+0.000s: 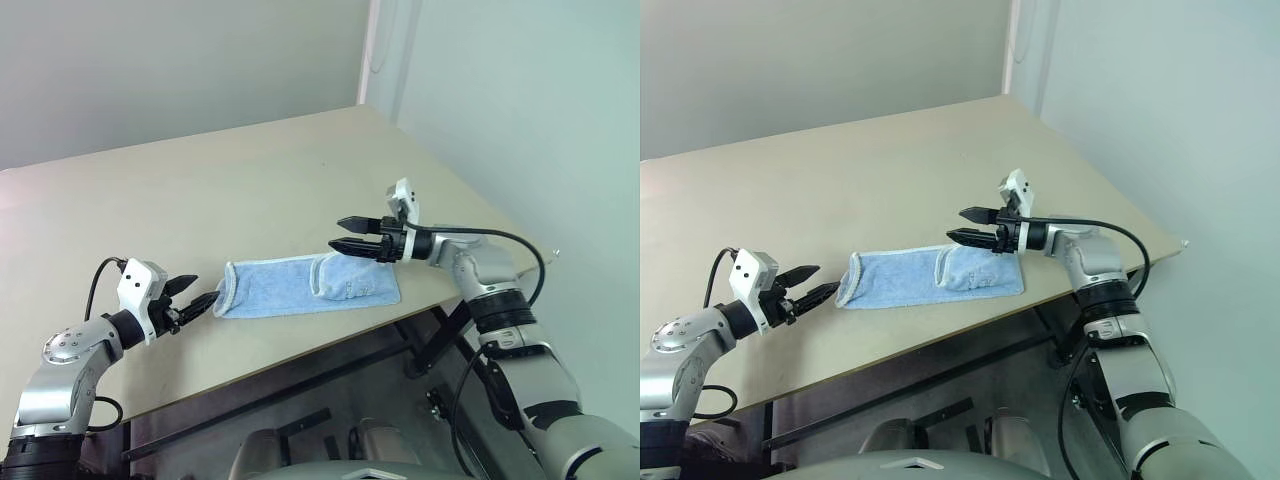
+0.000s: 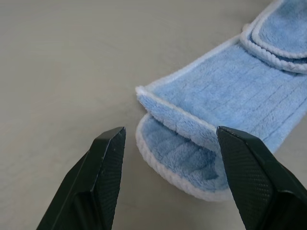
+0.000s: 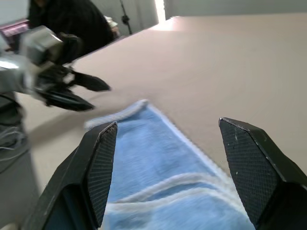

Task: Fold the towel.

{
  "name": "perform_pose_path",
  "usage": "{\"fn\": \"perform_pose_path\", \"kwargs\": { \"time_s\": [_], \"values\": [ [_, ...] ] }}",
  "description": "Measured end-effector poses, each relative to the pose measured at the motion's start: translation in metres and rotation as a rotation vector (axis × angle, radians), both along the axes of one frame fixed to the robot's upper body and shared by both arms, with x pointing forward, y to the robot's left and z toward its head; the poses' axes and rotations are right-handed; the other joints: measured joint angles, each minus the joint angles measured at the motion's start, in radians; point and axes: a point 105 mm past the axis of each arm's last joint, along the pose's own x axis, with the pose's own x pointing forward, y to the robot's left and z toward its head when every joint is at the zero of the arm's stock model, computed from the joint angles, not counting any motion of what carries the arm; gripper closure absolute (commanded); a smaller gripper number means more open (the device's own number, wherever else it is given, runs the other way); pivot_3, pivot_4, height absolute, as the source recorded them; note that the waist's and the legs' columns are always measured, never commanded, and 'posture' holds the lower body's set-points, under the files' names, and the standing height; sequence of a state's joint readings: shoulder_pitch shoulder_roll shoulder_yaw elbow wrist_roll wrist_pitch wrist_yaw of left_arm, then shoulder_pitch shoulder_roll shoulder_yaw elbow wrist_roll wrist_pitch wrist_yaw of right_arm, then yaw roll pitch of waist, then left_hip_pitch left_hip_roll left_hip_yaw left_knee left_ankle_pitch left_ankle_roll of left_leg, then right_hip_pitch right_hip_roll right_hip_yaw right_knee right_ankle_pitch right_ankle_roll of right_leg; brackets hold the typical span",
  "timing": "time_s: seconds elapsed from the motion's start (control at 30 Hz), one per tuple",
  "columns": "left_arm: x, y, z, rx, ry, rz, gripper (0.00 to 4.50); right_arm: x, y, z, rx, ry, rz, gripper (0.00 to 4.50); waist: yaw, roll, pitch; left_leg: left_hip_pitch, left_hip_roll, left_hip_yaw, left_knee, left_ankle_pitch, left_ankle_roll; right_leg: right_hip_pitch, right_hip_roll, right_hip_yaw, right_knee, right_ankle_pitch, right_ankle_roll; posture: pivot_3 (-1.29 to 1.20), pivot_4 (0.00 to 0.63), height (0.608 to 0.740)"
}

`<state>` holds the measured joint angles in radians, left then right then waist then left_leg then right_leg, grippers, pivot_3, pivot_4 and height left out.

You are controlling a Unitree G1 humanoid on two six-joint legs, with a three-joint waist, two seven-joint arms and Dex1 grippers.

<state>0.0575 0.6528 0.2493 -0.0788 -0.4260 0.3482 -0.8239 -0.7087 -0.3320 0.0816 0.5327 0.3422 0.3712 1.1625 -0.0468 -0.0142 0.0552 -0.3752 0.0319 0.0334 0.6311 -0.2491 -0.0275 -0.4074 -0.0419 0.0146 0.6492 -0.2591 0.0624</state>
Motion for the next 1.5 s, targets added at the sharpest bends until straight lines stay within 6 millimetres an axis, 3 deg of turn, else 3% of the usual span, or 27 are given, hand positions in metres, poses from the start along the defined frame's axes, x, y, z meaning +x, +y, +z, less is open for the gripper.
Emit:
{"fn": "perform_pose_path", "kwargs": {
  "time_s": [0.23, 0.3, 0.4, 0.6, 0.7, 0.77, 0.8, 1.03, 1.37, 1.5],
  "values": [
    [0.001, 0.007, -0.001, 0.009, 0.036, 0.036, 1.32, -0.016, 0.002, -0.08, -0.185, 0.091, 0.02, 0.97, 0.0, -0.001, -0.001, 0.0, 0.0, 0.0, 0.0, 0.0, 0.0, 0.001, -0.001, 0.0, 0.0, 0.0, 0.0, 0.0, 0.0, 0.74],
    [0.005, 0.007, 0.003, 0.008, 0.022, 0.041, 1.32, -0.013, 0.008, -0.083, -0.209, 0.047, 0.015, 0.97, -0.007, -0.003, -0.002, 0.003, 0.0, 0.0, 0.0, 0.0, 0.0, 0.003, 0.0, 0.001, 0.001, 0.0, 0.0, 0.0, 0.0, 0.74],
    [0.006, 0.008, 0.004, 0.0, 0.029, 0.055, 1.32, -0.01, 0.015, -0.085, -0.219, 0.009, 0.005, 0.09, -0.022, -0.006, -0.004, 0.005, 0.001, -0.002, 0.001, 0.0, 0.0, 0.005, 0.002, 0.001, 0.001, 0.001, -0.002, 0.0, 0.0, 0.74],
    [0.001, 0.007, -0.008, -0.084, 0.175, 0.092, 1.32, -0.008, 0.013, -0.082, -0.193, 0.008, -0.01, 0.04, -0.024, -0.006, -0.004, 0.005, 0.001, -0.005, 0.001, 0.0, 0.0, 0.005, 0.001, 0.001, 0.001, 0.002, -0.001, 0.0, 0.0, 0.74],
    [-0.001, 0.005, -0.011, -0.157, 0.232, 0.11, 0.75, -0.005, 0.01, -0.079, -0.177, 0.018, -0.034, 0.0, -0.023, -0.006, -0.004, 0.004, 0.001, -0.005, 0.001, 0.0, 0.0, 0.004, 0.001, 0.001, 0.001, 0.002, -0.001, 0.0, 0.0, 0.74],
    [0.001, 0.0, -0.01, -0.207, 0.247, 0.107, 0.07, -0.002, 0.01, -0.078, -0.175, 0.014, -0.059, 0.0, -0.021, -0.006, -0.004, 0.003, 0.0, -0.005, 0.002, 0.0, 0.0, 0.004, 0.001, 0.001, 0.001, 0.002, -0.001, 0.0, 0.0, 0.74],
    [0.002, -0.003, -0.01, -0.231, 0.258, 0.104, 0.03, -0.001, 0.01, -0.077, -0.174, 0.011, -0.069, 0.0, -0.022, -0.006, -0.004, 0.003, 0.0, -0.005, 0.002, 0.0, 0.0, 0.004, 0.001, 0.001, 0.001, 0.002, -0.001, 0.0, 0.0, 0.74],
    [0.001, -0.017, -0.025, -0.343, 0.414, 0.123, 0.03, 0.003, 0.011, -0.07, -0.172, 0.0, -0.098, 0.0, -0.024, -0.006, -0.004, 0.003, 0.0, -0.005, 0.001, 0.0, 0.0, 0.003, 0.001, 0.001, 0.001, 0.003, 0.0, 0.0, 0.0, 0.74],
    [0.005, -0.016, -0.026, -0.399, 0.465, 0.144, 0.03, 0.013, 0.003, -0.068, -0.173, -0.015, -0.192, 0.0, -0.023, -0.005, -0.004, 0.004, 0.0, -0.005, 0.001, 0.0, 0.0, 0.004, 0.001, 0.001, 0.001, 0.002, -0.001, 0.0, 0.0, 0.74],
    [0.002, -0.014, -0.028, -0.404, 0.48, 0.151, 1.24, 0.015, 0.001, -0.069, -0.196, -0.027, -0.216, 0.0, -0.023, -0.005, -0.004, 0.003, 0.0, -0.005, 0.001, 0.0, 0.0, 0.004, 0.001, 0.001, 0.0, 0.002, -0.001, 0.0, 0.0, 0.74]
  ]
}}
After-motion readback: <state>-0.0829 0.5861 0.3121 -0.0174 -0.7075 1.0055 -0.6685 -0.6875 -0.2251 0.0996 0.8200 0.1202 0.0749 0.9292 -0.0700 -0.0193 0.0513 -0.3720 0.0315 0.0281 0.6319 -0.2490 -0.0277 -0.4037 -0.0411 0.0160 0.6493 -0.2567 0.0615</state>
